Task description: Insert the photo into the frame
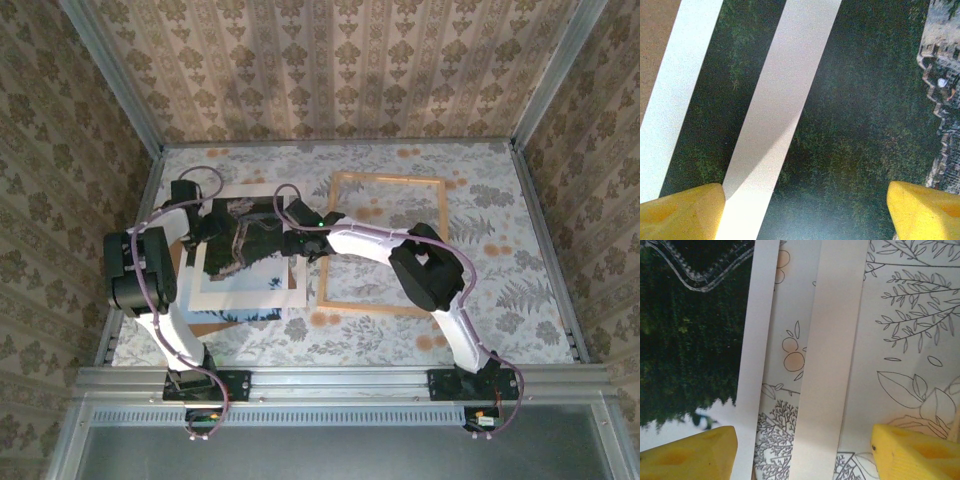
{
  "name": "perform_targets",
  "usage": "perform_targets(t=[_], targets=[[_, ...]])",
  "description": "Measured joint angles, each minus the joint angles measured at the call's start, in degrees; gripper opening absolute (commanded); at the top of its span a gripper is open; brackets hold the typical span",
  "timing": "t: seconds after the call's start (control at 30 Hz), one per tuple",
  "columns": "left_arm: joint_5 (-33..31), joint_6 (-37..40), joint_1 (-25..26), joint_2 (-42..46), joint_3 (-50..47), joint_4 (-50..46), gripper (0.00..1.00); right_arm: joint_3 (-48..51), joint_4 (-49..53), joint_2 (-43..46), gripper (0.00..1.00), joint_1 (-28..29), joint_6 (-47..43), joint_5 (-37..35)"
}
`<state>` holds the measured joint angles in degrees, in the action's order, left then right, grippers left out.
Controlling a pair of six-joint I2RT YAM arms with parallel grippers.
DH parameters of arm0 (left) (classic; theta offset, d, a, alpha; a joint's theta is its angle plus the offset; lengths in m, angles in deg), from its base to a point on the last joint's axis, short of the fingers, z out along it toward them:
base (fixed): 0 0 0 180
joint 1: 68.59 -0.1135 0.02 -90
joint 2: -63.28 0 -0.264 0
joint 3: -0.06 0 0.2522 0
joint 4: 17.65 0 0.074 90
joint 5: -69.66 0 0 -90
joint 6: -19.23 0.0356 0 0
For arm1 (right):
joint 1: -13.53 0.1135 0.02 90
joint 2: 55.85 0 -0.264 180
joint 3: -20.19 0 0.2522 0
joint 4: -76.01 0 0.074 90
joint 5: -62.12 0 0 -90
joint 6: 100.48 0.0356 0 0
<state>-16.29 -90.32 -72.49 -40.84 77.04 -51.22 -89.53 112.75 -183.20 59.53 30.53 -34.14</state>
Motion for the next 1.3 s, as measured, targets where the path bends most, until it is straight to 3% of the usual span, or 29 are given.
perform_targets(t=[0.6, 0.97, 1.3], targets=[[0.28, 0.39, -1.07, -1.27, 2.16, -3.61, 0.89, -3.58, 0.90, -2.93, 0.65, 0.37, 4.31, -0.26], [7.15, 0.17, -1.55, -1.14, 1.09, -0.31, 0.81, -2.19, -1.66, -2.54, 0.61, -0.17, 5.81, 1.05], [10.45, -0.48, -1.66, 1.11, -2.56, 3.52, 0.81, -1.49, -2.99, -2.19, 0.61, -1.11, 6.75, 3.65]])
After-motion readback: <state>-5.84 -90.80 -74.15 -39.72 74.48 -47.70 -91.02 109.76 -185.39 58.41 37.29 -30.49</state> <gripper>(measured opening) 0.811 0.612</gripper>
